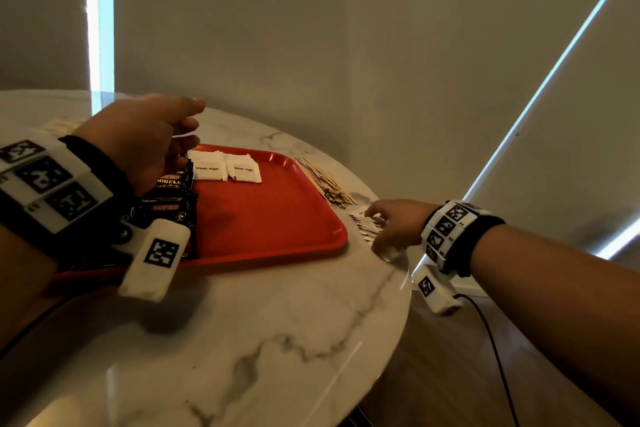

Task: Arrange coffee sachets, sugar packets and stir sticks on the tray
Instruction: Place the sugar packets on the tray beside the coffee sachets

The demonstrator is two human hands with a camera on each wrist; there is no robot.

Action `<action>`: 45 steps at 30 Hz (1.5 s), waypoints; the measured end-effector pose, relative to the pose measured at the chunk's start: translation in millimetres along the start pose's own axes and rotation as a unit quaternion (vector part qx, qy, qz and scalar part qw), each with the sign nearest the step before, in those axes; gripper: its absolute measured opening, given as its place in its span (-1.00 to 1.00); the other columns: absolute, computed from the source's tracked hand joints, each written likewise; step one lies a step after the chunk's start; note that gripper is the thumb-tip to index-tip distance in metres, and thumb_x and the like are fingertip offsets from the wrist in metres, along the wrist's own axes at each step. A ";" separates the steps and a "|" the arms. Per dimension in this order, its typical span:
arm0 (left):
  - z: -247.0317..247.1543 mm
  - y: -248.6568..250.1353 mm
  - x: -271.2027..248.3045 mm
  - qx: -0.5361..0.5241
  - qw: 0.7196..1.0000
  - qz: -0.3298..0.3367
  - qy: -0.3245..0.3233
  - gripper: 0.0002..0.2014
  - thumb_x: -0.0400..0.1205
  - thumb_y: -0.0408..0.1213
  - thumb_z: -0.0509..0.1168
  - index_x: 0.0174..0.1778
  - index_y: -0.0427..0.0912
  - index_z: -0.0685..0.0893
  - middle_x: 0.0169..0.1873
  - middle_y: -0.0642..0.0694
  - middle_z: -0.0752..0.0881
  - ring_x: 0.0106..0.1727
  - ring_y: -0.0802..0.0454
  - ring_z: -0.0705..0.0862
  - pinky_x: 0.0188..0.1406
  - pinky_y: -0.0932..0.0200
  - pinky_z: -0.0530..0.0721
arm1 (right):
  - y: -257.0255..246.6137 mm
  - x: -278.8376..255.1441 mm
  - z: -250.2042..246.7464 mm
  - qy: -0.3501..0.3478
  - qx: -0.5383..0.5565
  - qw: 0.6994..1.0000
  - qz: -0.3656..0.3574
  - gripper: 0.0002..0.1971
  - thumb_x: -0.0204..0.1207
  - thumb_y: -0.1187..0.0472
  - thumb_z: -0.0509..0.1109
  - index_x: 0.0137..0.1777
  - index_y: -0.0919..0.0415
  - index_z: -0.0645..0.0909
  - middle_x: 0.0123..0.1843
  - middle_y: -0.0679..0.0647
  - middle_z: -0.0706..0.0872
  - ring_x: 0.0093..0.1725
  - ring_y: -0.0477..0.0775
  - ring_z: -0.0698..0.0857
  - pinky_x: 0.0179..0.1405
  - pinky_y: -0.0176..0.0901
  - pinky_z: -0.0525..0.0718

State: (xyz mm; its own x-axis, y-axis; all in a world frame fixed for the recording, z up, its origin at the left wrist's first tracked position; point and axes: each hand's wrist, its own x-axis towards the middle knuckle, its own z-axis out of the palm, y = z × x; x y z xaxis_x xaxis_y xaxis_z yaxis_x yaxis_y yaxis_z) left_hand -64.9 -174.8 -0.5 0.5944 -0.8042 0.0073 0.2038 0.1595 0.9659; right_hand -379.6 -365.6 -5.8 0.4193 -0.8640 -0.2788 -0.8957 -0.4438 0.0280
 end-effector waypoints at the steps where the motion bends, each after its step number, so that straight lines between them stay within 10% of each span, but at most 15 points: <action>1: -0.1 0.4 -0.3 -0.004 1.000 -0.001 0.001 -0.51 0.70 -0.04 0.34 0.54 -0.12 0.53 -0.08 0.02 0.59 -0.02 0.04 0.61 -0.22 0.12 0.50 | -3.0 -0.9 -0.4 -0.004 0.013 1.000 0.010 -0.22 0.32 -0.03 0.69 0.54 -0.04 0.46 0.32 0.05 0.68 -0.04 0.04 0.82 0.00 -0.02 0.84; 4: -1.3 0.6 0.6 -0.006 1.000 -0.005 -0.002 -0.52 0.70 -0.03 0.33 0.53 -0.10 0.55 -0.06 0.02 0.59 0.02 0.03 0.62 -0.21 0.12 0.49 | -12.8 -7.0 -1.4 -0.026 0.047 0.998 0.025 -0.36 0.42 -0.14 0.62 0.45 -0.03 0.51 0.18 0.03 0.69 -0.22 0.02 0.86 -0.10 -0.07 0.85; 7: -1.8 0.3 1.2 -0.011 1.000 -0.007 -0.006 -0.54 0.70 -0.02 0.33 0.51 -0.08 0.56 -0.09 0.03 0.59 -0.01 0.04 0.61 -0.21 0.13 0.48 | -18.6 -12.0 -10.2 -0.062 0.108 0.991 0.041 -0.50 0.59 -0.06 0.45 0.48 0.08 0.53 0.28 0.14 0.66 0.01 0.20 0.83 0.05 0.13 0.85; 13: -4.1 0.2 1.5 0.004 1.000 -0.010 -0.011 -0.56 0.70 0.00 0.33 0.48 -0.04 0.58 -0.07 0.04 0.59 0.03 0.02 0.59 -0.20 0.10 0.48 | -13.5 -10.2 -14.0 -0.060 -0.101 0.992 -0.052 0.15 0.25 -0.25 0.68 0.76 -0.12 0.09 0.75 -0.03 0.20 0.65 0.06 0.32 0.62 -0.02 0.32; 22: -3.6 0.9 -1.7 0.018 0.999 -0.023 -0.035 -0.81 0.72 0.06 0.27 0.06 0.05 0.67 -0.11 0.04 0.57 -0.05 0.05 0.57 -0.18 0.10 0.46 | -20.5 -11.4 -2.1 -0.022 -0.133 0.985 -0.113 -0.22 0.39 -0.08 0.61 0.60 -0.17 0.37 0.47 -0.06 0.55 0.32 -0.01 0.60 0.33 -0.05 0.65; 33: -5.1 5.4 -5.0 0.019 0.998 -0.038 -0.042 -0.71 0.70 0.15 0.24 0.07 0.03 0.69 -0.06 0.02 0.58 -0.01 0.01 0.57 -0.15 0.05 0.46 | -25.1 -15.5 7.4 0.009 -0.179 0.973 -0.143 -0.58 0.49 0.10 0.47 0.37 -0.04 0.61 0.18 -0.03 0.74 0.15 0.08 0.70 0.17 0.00 0.71; 41: -3.2 6.0 -7.2 0.018 0.998 -0.035 -0.042 -0.77 0.70 0.10 0.26 0.06 0.04 0.68 -0.06 0.02 0.57 -0.04 0.03 0.56 -0.17 0.07 0.46 | -12.8 -18.3 -15.0 -0.021 -0.085 0.991 -0.105 0.08 0.29 -0.05 0.70 0.73 -0.19 0.12 0.69 -0.04 0.34 0.58 0.04 0.44 0.50 -0.11 0.47; 45: -4.3 5.5 -6.9 0.019 0.998 -0.036 -0.038 -0.76 0.70 0.10 0.27 0.07 0.04 0.68 -0.06 0.01 0.57 -0.04 0.02 0.57 -0.17 0.07 0.48 | -15.1 -16.9 -5.9 -0.041 -0.100 0.988 -0.109 0.03 0.22 -0.19 0.73 0.67 -0.27 0.27 0.65 -0.13 0.40 0.58 -0.03 0.42 0.51 -0.13 0.42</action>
State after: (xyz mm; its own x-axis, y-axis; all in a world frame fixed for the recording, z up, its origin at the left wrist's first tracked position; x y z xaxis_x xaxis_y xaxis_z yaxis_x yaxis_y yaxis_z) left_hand -64.6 -165.9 3.6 0.5186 -0.8539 -0.0434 0.2125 0.0796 0.9739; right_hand -372.2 -345.7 4.2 0.5787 -0.7243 -0.3749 -0.7351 -0.6623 0.1448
